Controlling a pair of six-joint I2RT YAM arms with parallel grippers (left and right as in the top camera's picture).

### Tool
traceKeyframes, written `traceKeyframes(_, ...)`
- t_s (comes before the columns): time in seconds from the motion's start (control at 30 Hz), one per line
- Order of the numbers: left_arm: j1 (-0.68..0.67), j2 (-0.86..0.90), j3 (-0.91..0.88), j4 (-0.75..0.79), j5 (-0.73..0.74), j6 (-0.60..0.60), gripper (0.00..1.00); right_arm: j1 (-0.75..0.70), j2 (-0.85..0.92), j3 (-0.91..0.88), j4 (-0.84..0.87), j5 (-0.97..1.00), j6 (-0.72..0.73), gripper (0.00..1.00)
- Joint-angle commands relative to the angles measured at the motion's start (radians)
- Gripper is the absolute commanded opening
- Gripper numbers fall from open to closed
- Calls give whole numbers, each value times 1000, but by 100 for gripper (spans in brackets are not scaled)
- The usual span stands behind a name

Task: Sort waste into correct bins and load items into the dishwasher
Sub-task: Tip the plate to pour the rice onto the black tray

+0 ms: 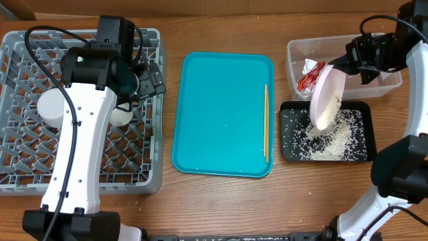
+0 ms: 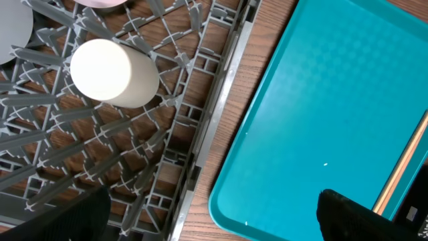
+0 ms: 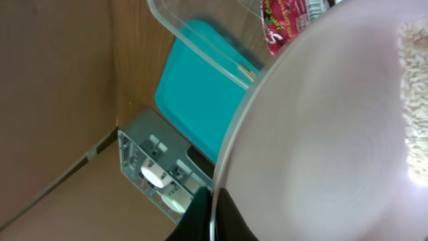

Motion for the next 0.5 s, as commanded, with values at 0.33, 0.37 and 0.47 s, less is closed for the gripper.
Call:
traceKeyframes(0.33,0,6,6,0,4,-13,100,-28,-26,12,-26,-124,-101,4)
traceKeyframes(0.37,0,6,6,0,4,-13,100,-29,-27,12,-42,-137,-107,4)
traceKeyframes(0.47,0,6,6,0,4,-13,100,-31,-28,12,-30,-87,-112,4)
